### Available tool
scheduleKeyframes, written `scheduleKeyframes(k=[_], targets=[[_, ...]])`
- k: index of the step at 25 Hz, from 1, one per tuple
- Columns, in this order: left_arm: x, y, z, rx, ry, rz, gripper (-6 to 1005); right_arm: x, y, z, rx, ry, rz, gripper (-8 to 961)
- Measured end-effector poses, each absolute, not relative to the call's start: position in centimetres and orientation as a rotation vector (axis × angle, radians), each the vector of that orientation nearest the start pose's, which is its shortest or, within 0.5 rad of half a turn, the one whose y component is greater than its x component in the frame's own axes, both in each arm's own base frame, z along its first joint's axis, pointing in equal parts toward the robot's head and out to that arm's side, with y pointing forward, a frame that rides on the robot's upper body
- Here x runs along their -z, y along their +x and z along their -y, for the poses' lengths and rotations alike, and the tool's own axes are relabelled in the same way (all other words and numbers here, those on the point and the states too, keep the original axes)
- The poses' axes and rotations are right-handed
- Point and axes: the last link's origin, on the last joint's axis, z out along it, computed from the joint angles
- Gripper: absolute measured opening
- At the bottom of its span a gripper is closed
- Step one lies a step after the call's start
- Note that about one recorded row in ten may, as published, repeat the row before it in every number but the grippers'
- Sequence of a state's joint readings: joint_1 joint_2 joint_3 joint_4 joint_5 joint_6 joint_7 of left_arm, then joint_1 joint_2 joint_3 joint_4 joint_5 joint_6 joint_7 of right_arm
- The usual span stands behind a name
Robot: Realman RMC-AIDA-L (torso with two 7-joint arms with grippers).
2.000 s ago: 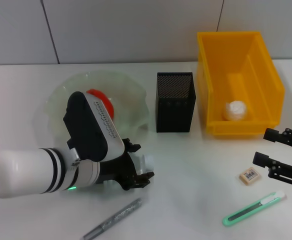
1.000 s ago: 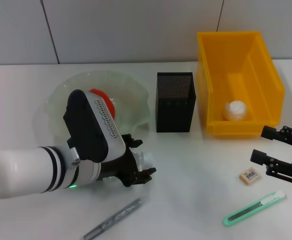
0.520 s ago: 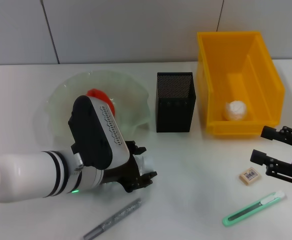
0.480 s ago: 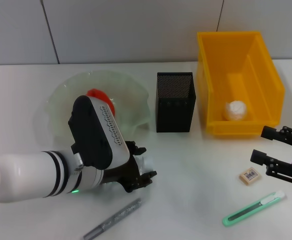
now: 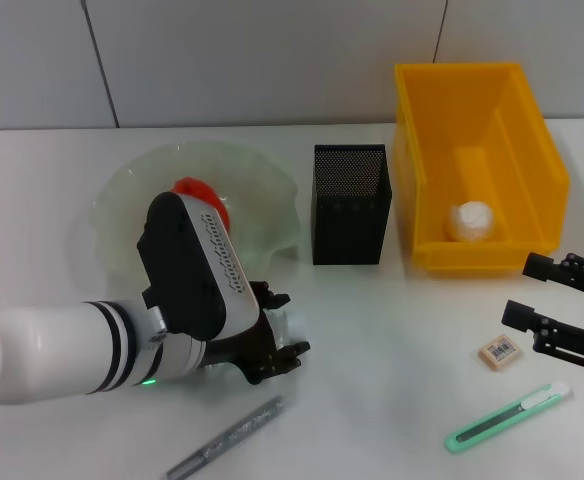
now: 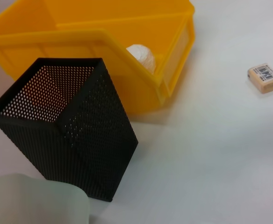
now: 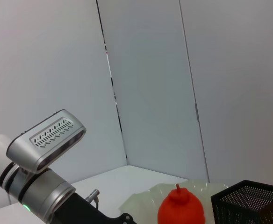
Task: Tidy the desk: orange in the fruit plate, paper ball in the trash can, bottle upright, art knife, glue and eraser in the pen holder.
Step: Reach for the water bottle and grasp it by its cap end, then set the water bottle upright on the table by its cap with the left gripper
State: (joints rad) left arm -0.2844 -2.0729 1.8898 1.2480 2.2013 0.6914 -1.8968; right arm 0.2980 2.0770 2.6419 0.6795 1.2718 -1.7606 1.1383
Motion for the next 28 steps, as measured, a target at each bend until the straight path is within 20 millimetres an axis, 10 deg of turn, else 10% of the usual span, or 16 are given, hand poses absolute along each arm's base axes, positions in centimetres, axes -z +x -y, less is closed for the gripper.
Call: scheduleKeyframes(k=[28], targets=[[9.66, -19.75, -31.72, -0.08, -2.669, 0.077, 464, -4.11, 31.29, -25.92, -0.918, -2.465, -0.509, 705]])
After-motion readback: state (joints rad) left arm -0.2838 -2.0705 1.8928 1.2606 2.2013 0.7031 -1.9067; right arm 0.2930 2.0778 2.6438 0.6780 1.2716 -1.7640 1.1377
